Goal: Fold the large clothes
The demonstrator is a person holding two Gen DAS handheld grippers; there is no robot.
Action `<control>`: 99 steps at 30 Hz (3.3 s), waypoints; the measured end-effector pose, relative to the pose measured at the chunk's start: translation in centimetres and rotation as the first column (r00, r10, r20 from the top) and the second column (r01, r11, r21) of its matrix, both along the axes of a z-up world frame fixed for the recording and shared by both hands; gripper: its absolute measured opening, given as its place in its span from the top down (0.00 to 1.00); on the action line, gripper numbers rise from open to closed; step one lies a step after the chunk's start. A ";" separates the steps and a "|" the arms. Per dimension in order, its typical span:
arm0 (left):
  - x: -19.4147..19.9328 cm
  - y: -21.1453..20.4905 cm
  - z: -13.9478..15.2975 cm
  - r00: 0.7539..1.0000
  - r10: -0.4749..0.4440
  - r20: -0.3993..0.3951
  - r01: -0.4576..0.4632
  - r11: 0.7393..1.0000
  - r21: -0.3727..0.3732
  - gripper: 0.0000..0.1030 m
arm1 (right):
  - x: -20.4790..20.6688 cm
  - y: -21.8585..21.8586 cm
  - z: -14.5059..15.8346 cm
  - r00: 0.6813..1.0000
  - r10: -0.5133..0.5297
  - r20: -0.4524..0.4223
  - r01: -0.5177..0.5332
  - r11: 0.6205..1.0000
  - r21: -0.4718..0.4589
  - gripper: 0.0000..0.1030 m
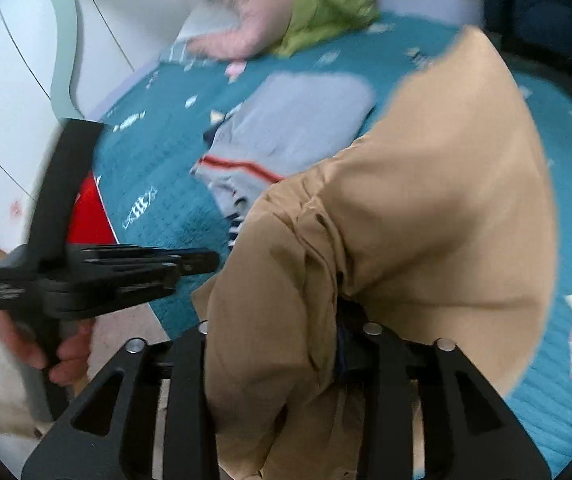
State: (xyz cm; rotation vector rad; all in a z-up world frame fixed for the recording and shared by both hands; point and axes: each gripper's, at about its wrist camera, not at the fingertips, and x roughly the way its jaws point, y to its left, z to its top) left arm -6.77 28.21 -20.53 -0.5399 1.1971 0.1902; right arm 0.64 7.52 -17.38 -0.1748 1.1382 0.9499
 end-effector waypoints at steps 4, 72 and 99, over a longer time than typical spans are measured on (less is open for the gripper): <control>-2.1 3.8 -0.1 0.993 0.112 -0.028 -0.112 0.994 0.014 0.92 | 0.6 3.6 -2.8 0.983 0.033 -0.179 -0.028 0.999 0.032 0.44; 14.6 -8.6 2.1 0.930 -0.305 0.207 0.319 0.947 -0.041 0.95 | 10.1 -7.5 0.2 0.907 -0.417 -0.054 0.419 0.908 0.026 0.91; 12.7 -4.4 4.6 0.951 -0.170 0.259 0.139 0.981 0.132 0.96 | 7.5 -12.7 1.1 0.885 -0.450 -0.115 0.460 0.885 0.073 0.94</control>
